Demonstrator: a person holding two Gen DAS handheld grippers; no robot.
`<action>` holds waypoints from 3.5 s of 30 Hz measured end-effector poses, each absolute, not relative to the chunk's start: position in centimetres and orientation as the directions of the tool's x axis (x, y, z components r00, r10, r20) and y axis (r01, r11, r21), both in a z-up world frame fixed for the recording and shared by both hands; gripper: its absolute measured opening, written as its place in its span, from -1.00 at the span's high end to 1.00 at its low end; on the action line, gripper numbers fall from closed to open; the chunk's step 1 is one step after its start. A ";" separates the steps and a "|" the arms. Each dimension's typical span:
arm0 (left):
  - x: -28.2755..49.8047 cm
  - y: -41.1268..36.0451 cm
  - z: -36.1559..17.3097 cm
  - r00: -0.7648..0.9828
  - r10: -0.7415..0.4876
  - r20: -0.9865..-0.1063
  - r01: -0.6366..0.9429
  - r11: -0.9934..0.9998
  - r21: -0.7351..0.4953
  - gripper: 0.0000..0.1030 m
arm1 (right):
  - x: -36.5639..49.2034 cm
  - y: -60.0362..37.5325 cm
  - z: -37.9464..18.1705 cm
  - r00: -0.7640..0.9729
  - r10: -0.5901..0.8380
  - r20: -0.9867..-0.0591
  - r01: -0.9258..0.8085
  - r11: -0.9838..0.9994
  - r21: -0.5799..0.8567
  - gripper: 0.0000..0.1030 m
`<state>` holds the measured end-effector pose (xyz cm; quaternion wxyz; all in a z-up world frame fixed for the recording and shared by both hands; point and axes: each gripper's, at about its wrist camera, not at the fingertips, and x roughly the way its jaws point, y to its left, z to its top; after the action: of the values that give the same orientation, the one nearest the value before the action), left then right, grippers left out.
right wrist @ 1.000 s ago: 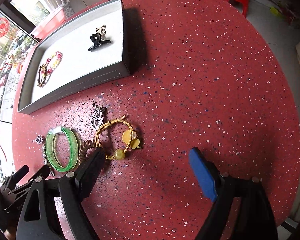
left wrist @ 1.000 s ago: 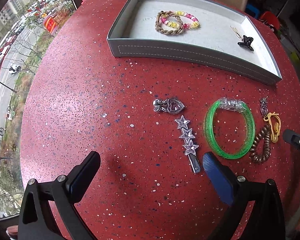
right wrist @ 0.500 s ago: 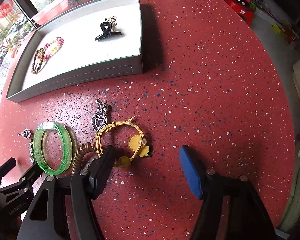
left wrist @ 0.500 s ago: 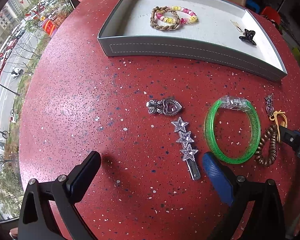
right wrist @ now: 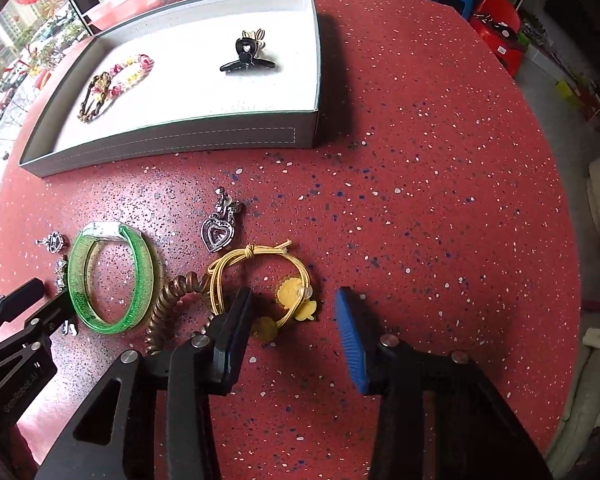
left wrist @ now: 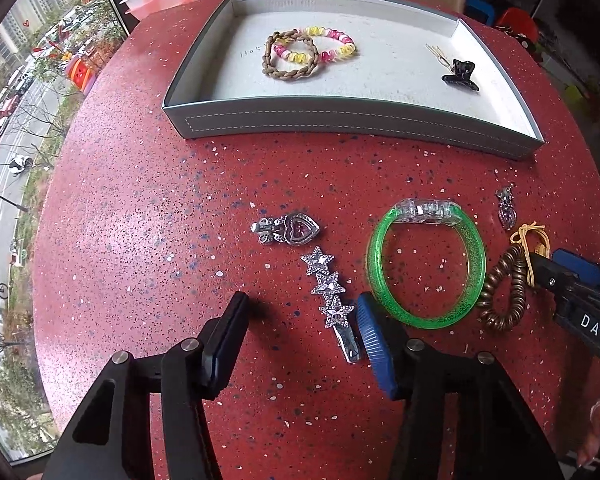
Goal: Organize jewelry
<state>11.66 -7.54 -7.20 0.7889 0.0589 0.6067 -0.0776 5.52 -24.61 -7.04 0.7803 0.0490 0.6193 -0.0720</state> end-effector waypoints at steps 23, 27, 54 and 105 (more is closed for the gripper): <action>11.6 -3.9 -3.1 0.291 -0.189 -0.938 0.224 0.966 -0.125 0.30 | 4.4 -29.8 -1.0 0.364 0.143 -0.920 0.209 0.950 0.231 0.54; 12.7 -3.7 -1.9 0.316 -0.200 -0.927 0.224 0.966 -0.132 0.30 | 5.4 -29.8 0.5 0.396 0.182 -0.900 0.199 0.940 0.277 0.54; 24.7 -6.6 -4.6 0.342 -0.161 -0.926 0.178 0.979 -0.104 0.30 | 17.6 -27.8 -5.1 0.321 0.285 -0.903 0.167 0.922 0.350 0.54; 23.5 -9.0 -3.4 0.431 -0.042 -0.901 0.180 0.983 0.041 0.29 | 16.6 -28.5 -2.3 0.374 0.331 -0.866 0.126 0.907 0.401 -0.48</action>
<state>23.50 -8.96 -3.38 0.8434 0.0654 0.5292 -0.0658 16.59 -28.47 -2.27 0.8030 0.2055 0.5558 0.0640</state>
